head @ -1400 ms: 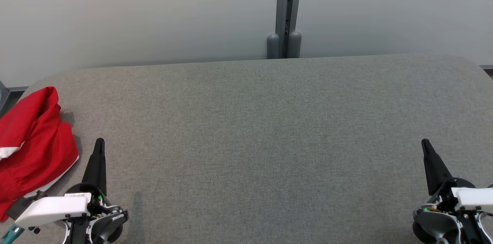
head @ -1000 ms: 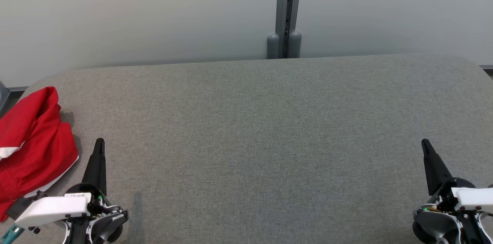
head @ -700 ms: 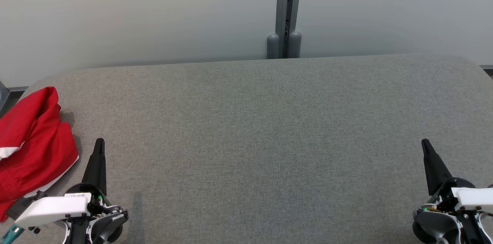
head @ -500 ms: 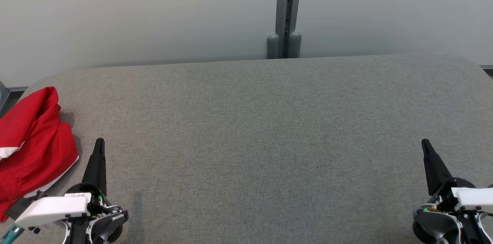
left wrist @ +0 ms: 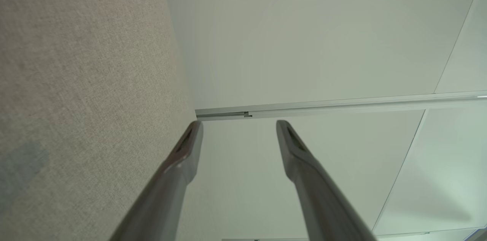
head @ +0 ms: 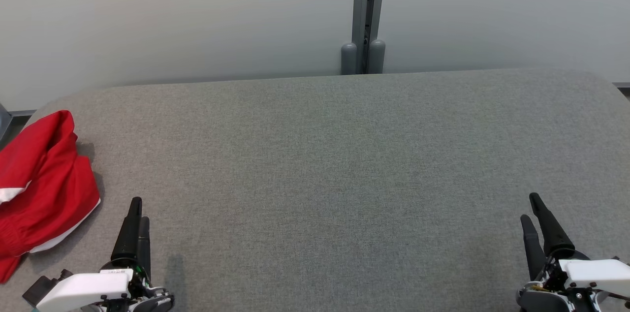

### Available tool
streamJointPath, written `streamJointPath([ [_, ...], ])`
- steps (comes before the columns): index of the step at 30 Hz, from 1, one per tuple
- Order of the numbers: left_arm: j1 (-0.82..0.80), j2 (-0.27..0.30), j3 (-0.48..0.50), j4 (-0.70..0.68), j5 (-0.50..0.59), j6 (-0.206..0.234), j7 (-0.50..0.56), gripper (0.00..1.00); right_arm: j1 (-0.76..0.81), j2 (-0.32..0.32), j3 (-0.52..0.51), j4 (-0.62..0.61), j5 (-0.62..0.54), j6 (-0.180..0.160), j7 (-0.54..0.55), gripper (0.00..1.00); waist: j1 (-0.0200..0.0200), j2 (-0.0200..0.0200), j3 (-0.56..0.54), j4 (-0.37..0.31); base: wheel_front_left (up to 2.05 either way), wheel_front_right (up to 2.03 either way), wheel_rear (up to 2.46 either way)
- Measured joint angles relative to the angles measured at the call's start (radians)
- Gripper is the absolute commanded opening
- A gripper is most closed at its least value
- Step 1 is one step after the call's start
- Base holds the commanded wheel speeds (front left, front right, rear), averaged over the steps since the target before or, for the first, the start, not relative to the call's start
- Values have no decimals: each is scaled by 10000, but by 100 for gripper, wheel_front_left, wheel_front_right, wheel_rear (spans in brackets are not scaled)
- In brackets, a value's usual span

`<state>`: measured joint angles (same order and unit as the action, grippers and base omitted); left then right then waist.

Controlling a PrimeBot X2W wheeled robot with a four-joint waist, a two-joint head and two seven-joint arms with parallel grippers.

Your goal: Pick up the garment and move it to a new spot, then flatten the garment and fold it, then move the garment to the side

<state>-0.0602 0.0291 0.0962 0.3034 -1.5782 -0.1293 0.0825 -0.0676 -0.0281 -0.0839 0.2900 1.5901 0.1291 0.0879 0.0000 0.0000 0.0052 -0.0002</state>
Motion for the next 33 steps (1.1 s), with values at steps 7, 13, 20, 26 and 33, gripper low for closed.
streamJointPath([
  [7,-22,40,-36,63,1193,0,-336,100,-72,-171,303,-8,-798,0,-366,100,0,0,14,-1,0,0,0],
  [13,-66,58,-73,109,2608,0,-587,100,-196,-249,435,2,-1925,0,-623,100,0,0,22,-4,0,0,0],
  [20,-84,69,-117,157,4243,0,-874,100,-262,-299,646,79,-3402,0,-901,100,0,0,16,-17,0,0,0],
  [26,-103,69,-159,286,5490,81,-1110,100,-322,-341,826,182,-4579,0,-1129,100,0,0,16,-36,0,0,0],
  [33,-147,111,-349,495,6849,270,-1360,100,-462,-372,1001,407,-5871,0,-1402,100,0,0,30,-47,0,0,0],
])
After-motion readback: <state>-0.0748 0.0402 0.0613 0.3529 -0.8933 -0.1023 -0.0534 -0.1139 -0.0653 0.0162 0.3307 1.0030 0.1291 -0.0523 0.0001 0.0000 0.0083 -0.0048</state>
